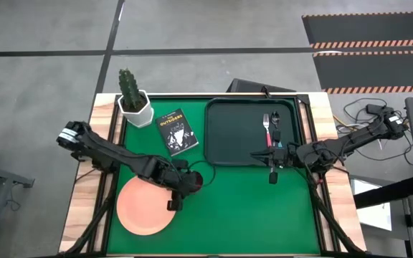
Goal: Pick and place plate/cup/fork/spoon on tray
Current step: Put the red glass on the black serving tray, then put the orange plate on the black serving tray to the bottom of the red glass
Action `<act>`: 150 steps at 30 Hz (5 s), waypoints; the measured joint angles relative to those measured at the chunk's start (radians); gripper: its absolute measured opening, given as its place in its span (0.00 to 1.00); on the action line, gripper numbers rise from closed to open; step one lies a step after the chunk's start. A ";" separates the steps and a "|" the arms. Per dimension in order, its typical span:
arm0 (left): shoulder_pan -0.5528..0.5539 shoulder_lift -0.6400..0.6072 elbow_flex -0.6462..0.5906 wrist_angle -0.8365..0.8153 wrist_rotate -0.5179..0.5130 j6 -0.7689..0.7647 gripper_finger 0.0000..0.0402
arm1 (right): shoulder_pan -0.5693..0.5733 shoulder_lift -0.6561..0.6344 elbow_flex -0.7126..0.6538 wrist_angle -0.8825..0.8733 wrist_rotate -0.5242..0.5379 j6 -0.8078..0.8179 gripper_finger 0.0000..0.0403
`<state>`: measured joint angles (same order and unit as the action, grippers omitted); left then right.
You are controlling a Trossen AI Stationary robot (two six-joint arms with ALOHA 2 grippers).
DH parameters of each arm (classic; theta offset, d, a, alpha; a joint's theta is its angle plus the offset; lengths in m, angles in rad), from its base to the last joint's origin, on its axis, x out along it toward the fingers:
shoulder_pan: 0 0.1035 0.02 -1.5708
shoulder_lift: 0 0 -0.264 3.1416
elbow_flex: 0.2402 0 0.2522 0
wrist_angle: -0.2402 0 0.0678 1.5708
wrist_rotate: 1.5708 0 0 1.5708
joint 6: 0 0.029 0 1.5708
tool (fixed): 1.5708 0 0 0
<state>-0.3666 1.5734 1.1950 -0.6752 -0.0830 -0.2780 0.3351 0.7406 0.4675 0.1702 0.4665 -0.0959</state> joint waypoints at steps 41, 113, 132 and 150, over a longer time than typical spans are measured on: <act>0.624 0.034 0.282 0.096 -0.004 0.546 0.00 | 0.005 -0.083 0.000 -0.114 0.005 0.052 0.02; 0.741 0.416 0.341 0.302 -0.079 0.495 0.10 | 0.005 -0.085 0.000 -0.136 0.006 0.070 0.02; 0.746 0.413 0.351 0.354 -0.079 0.493 0.29 | 0.005 -0.085 0.000 -0.136 0.006 0.070 0.02; 0.682 0.287 0.283 0.358 0.054 0.523 0.29 | 0.005 -0.085 0.000 -0.138 0.005 0.088 0.02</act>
<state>0.3152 1.8605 1.4776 -0.3175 -0.0286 0.2449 0.3401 0.6552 0.4671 0.0326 0.4719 -0.0077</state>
